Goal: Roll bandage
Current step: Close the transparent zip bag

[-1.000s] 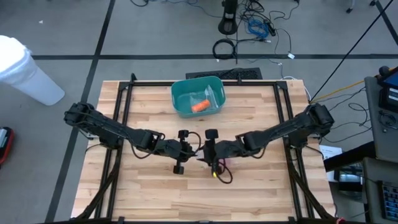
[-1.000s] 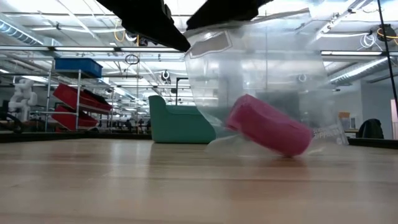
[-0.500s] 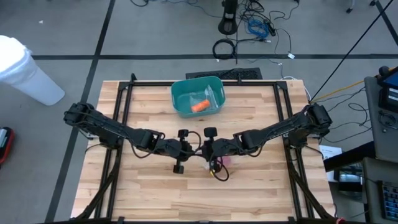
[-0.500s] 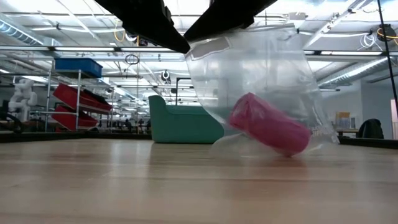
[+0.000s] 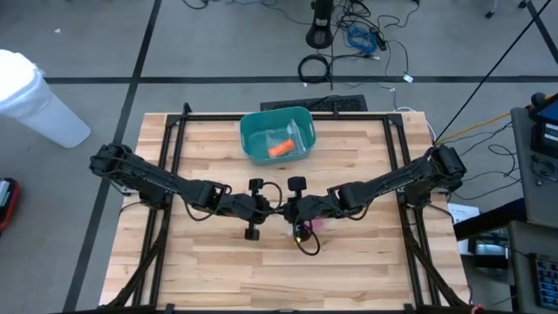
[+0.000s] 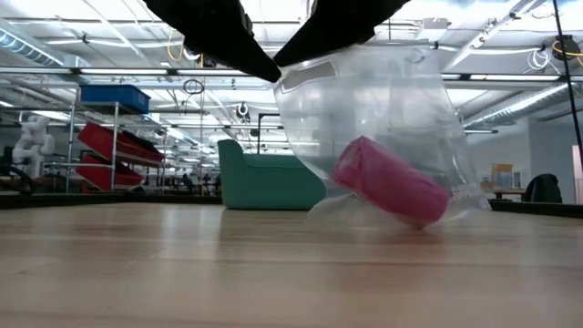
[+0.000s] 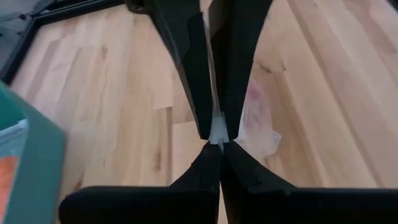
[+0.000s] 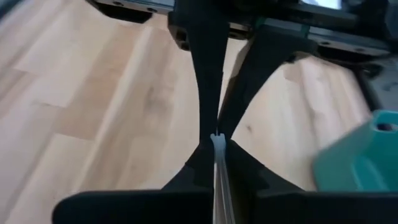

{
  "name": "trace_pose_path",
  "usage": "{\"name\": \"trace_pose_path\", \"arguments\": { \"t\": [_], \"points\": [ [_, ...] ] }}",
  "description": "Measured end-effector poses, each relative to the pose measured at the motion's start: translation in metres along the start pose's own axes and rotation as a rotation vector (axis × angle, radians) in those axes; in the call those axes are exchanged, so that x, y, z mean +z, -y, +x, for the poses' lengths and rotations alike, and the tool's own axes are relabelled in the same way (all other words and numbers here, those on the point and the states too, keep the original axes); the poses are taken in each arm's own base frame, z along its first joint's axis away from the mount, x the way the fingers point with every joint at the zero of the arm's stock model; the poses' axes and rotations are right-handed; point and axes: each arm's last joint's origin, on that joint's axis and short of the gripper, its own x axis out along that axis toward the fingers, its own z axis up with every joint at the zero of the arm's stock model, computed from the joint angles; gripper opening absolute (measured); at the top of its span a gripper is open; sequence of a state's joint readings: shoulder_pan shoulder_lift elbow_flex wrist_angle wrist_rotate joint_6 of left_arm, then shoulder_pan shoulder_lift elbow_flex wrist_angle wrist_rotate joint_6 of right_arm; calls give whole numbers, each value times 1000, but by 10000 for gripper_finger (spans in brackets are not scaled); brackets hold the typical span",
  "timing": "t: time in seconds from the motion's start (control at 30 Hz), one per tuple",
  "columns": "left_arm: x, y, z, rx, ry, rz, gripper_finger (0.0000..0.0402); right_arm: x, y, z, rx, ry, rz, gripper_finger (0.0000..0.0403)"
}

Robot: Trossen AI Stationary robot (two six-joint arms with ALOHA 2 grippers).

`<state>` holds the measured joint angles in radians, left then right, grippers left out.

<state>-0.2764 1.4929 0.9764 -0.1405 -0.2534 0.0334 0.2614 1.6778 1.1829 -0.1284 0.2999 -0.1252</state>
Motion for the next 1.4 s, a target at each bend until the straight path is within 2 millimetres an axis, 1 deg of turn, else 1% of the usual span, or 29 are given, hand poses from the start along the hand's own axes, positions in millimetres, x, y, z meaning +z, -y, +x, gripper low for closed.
{"name": "trace_pose_path", "arguments": {
  "t": [0.1, 0.3, 0.57, 0.83, 1.0, 1.07, 1.17, 1.33, 1.4],
  "points": [
    [-1, -1, 0, 13, -11, 1, 0, -2, -1, -2, -49, -28, -2, 4],
    [-1, -1, 0, 18, -13, 3, 0, 0, -5, -7, -44, -27, -12, 2],
    [1, -1, -1, 18, -4, 9, 0, 0, -7, -19, -57, -52, -5, 1],
    [3, 1, -12, 10, 10, 16, 0, 1, -8, -26, -54, -59, 5, 3],
    [3, 4, -13, 4, 11, 22, 0, 4, -9, -31, -24, -34, -26, 4],
    [-1, 5, -13, -4, -22, 32, 0, 5, -11, -34, -2, -30, -59, 20],
    [-2, 6, -12, -10, -26, 34, 0, 8, -12, -34, 9, 9, -58, 61],
    [0, 5, -13, -12, -6, 27, 0, 10, -7, -24, -12, 42, -49, 144],
    [1, 5, -13, -12, -4, 27, 0, 9, -6, -18, 0, 49, -50, 171]
  ]
}}
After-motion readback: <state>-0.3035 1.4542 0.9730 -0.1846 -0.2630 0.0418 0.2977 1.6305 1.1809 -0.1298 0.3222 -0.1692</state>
